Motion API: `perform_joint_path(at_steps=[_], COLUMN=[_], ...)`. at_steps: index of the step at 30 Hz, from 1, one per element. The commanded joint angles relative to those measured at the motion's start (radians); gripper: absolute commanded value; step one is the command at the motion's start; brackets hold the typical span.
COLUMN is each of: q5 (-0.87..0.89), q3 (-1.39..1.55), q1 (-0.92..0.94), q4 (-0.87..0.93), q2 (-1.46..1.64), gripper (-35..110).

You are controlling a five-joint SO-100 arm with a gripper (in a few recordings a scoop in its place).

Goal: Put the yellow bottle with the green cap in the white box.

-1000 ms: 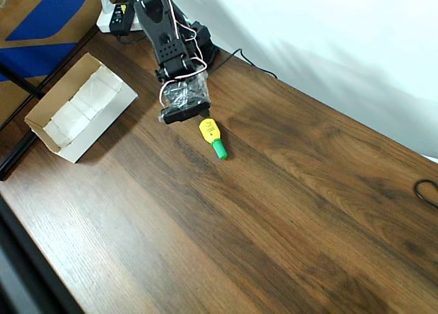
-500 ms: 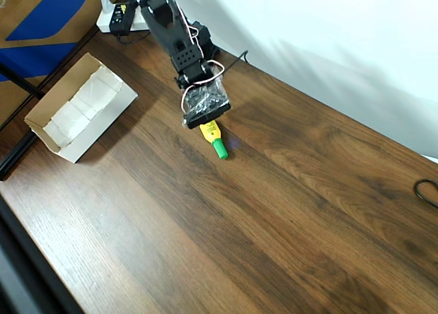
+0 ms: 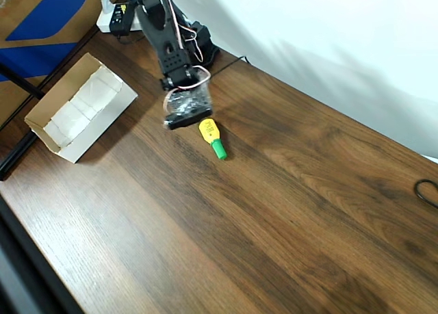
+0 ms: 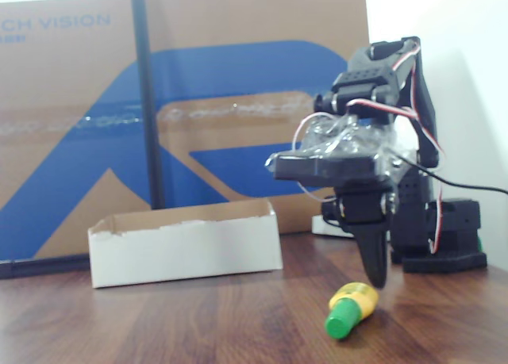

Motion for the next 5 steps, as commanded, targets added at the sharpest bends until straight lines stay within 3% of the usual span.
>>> perform_joint_path(at_steps=[1,5], q5=[-0.017,-0.028], q3=[0.017,0.038], q1=[0.049,0.098], q4=[0.021,0.02], q2=[0.101,0.118], gripper=[0,0])
